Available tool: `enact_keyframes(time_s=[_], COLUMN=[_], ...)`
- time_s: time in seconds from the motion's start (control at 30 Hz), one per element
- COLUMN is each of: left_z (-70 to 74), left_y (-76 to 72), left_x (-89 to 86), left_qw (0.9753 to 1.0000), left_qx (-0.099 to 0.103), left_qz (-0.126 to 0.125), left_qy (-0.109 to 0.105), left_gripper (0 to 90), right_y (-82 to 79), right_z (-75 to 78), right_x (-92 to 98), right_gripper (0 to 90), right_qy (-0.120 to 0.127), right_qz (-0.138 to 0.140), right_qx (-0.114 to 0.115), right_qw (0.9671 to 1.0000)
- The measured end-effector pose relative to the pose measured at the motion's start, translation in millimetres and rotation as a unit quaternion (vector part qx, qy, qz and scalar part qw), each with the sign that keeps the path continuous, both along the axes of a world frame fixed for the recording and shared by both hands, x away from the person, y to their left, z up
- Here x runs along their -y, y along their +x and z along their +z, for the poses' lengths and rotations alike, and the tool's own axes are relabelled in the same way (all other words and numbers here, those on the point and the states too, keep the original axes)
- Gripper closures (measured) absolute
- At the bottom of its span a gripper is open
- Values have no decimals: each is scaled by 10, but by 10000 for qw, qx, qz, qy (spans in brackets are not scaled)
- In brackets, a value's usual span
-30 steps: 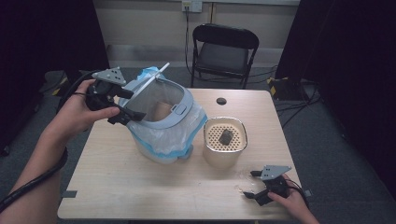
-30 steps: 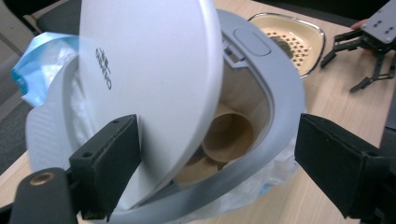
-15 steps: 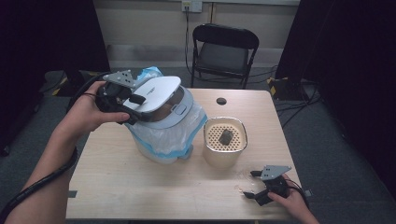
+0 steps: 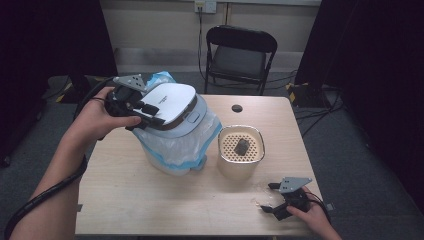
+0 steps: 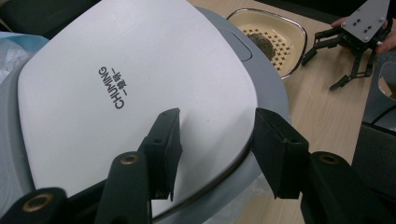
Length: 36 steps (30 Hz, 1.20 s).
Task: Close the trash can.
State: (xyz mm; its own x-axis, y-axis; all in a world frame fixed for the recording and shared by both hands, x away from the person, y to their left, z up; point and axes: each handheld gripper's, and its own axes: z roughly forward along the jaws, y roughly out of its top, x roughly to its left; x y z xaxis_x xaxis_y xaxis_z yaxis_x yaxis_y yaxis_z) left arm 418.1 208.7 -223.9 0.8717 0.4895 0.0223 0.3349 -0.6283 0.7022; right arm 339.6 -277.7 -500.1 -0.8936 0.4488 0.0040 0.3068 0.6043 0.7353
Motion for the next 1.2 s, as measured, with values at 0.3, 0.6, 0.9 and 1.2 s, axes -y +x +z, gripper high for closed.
enact_keyframes(time_s=[0.3,0.6,0.9,1.2], left_z=[-29,-70,-130,-137], left_y=[33,127,241,310], left_x=[15,76,242,331], left_qw=[9997,9988,9968,9958], left_qx=[-203,-254,25,70], left_qz=[97,408,763,878], left_qy=[-110,-53,-231,-242], left_gripper=[550,609,615,612], right_y=[0,0,0,0], right_z=[0,0,0,0], right_x=[0,-1,0,0], right_gripper=[137,135,135,135], right_qy=[-1,0,-1,-1], right_qz=[1,2,2,2], right_qx=[4,-1,2,1], right_qw=[10000,10000,10000,10000])
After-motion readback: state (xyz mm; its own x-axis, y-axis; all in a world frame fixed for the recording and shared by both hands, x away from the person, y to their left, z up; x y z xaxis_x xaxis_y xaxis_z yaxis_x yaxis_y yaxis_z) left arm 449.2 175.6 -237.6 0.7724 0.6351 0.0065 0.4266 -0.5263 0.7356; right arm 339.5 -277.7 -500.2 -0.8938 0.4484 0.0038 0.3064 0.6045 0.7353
